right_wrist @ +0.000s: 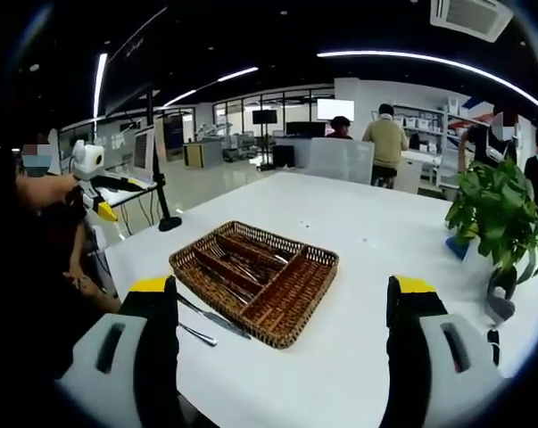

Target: Arrange the knives, forks, and spoons in their matching storage slots by inserting each utensil handle-first until every utensil is classified and aligned in the correct compartment

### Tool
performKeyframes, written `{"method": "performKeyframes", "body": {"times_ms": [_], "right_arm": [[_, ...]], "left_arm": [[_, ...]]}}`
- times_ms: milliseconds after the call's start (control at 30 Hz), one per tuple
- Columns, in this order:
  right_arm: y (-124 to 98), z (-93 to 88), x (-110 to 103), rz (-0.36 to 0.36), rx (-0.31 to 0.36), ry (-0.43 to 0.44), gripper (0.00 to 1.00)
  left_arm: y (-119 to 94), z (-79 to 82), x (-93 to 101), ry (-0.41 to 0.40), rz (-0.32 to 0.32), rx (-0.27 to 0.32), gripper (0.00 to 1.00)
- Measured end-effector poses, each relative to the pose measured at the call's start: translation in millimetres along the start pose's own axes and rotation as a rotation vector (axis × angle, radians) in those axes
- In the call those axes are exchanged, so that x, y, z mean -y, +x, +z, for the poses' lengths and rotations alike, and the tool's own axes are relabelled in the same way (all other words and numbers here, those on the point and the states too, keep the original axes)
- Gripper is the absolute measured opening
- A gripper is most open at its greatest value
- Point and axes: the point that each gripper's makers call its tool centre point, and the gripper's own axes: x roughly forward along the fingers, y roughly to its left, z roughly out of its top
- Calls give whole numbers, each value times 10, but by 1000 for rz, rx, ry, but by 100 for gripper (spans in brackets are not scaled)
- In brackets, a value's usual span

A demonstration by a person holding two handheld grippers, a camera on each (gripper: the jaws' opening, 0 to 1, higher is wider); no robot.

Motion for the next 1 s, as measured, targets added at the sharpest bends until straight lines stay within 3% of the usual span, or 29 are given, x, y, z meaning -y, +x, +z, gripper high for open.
{"method": "performKeyframes", "body": {"times_ms": [467,600,800,1000], "right_arm": [[30,-28,1,25,-9,-49,100],[78,-32,-36,83,-36,-151,100],[176,42,-84,129,-28,-155,100],[321,90,-332,218,4,-193,100]], "left_arm": [[-39,17,64,21,8,6,100],[-55,-7,61,25,10,4,100],[-81,-28,94,23,13,0,99],[-127,-45,140,17,14,-2,100]]}}
